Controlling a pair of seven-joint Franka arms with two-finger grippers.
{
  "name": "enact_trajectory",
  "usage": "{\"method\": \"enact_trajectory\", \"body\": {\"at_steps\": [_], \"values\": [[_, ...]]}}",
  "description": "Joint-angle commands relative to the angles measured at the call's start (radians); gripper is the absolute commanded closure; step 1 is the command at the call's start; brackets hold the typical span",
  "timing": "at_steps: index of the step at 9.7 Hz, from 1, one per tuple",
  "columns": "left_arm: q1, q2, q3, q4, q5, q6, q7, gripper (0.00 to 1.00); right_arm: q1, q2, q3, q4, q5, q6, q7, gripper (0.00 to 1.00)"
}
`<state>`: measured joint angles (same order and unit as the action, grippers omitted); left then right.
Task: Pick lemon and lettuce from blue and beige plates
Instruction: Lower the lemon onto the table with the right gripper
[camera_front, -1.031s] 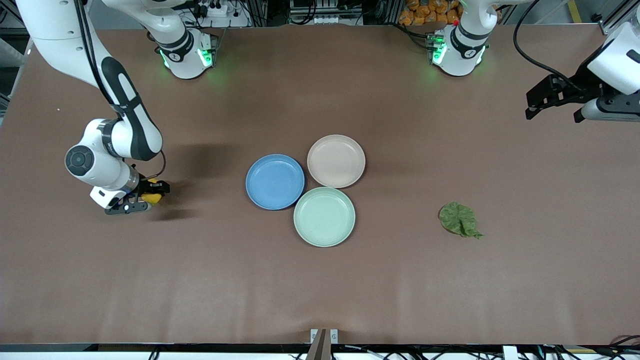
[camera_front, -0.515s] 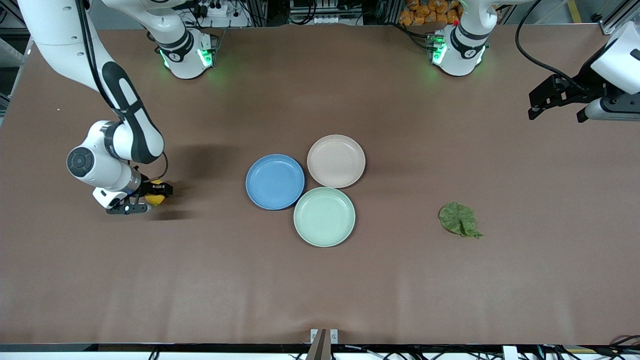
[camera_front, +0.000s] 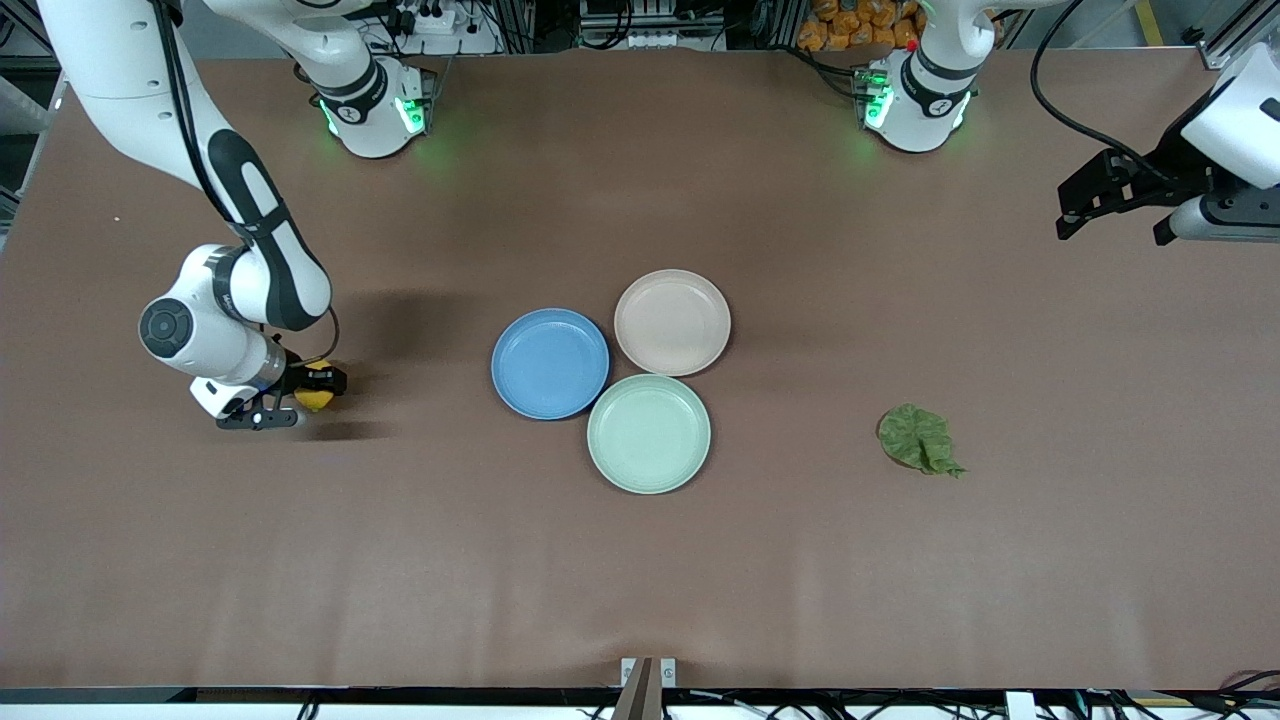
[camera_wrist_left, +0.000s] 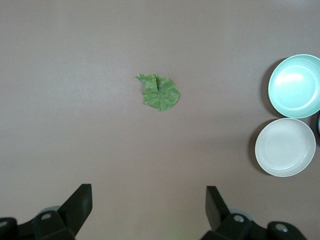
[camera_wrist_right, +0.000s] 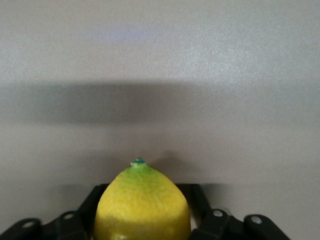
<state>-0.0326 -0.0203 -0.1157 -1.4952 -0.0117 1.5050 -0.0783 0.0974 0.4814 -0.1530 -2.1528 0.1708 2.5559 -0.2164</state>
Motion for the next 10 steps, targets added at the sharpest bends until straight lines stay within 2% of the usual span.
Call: {"method": "enact_trajectory", "body": {"at_steps": [1, 2, 4, 6, 8, 10], "values": [[0.003, 0.011, -0.007, 0.026, 0.024, -0.019, 0.025, 0.00, -0.010, 0.008, 0.010, 0.024, 0.015, -0.019, 0.009, 0.00], [0.000, 0.010, -0.009, 0.026, 0.025, -0.019, 0.025, 0.00, -0.008, 0.000, 0.010, 0.051, 0.015, -0.051, 0.008, 0.00], [0.002, 0.010, -0.009, 0.026, 0.025, -0.019, 0.025, 0.00, -0.016, -0.010, 0.009, 0.150, 0.015, -0.240, 0.009, 0.00], [0.002, 0.010, -0.009, 0.026, 0.025, -0.019, 0.023, 0.00, -0.021, -0.020, 0.007, 0.233, 0.009, -0.354, 0.015, 0.00], [-0.001, 0.011, -0.009, 0.026, 0.053, -0.017, 0.023, 0.00, -0.019, -0.061, 0.006, 0.240, -0.002, -0.375, 0.014, 0.00], [-0.004, 0.011, -0.009, 0.026, 0.062, -0.013, 0.023, 0.00, -0.019, -0.113, 0.004, 0.235, -0.055, -0.373, 0.008, 0.00]]}}
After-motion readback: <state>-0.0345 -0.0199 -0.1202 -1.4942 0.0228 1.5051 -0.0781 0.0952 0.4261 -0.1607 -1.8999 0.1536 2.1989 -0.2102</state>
